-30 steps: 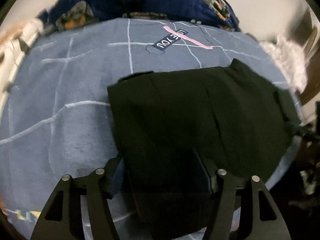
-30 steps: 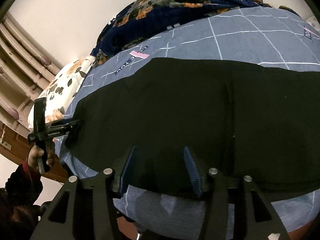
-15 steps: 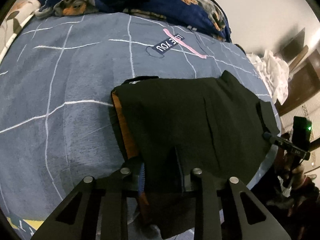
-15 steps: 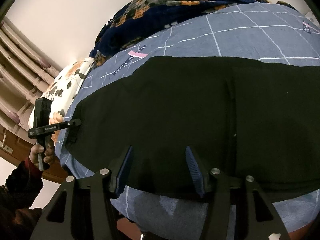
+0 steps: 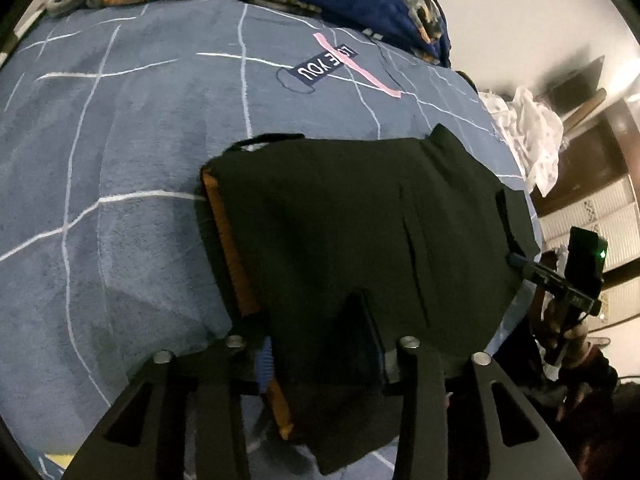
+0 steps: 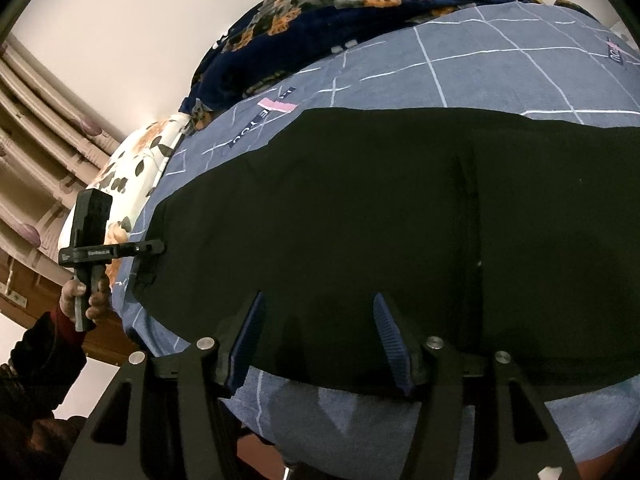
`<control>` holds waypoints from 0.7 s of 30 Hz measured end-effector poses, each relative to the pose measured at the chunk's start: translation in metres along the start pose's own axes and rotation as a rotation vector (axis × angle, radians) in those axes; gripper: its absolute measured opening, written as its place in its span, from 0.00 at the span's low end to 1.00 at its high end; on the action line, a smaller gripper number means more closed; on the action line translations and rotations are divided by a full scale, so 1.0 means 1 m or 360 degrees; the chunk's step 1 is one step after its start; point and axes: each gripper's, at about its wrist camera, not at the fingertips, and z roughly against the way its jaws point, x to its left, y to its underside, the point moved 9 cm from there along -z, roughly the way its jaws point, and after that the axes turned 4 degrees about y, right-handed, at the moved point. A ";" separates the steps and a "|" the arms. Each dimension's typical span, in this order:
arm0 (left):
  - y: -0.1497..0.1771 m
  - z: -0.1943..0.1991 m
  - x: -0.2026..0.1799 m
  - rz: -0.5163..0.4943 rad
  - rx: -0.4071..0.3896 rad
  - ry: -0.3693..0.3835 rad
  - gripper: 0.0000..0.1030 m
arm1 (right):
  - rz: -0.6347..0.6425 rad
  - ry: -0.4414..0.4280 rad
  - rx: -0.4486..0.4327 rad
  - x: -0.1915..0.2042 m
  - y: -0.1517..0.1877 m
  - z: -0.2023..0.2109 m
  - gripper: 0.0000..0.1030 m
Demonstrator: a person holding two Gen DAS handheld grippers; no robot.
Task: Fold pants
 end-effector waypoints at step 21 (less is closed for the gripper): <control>-0.027 0.040 -0.124 0.0070 -0.0270 0.0378 0.14 | -0.0137 -0.0409 -0.0034 0.049 -0.034 -0.005 0.56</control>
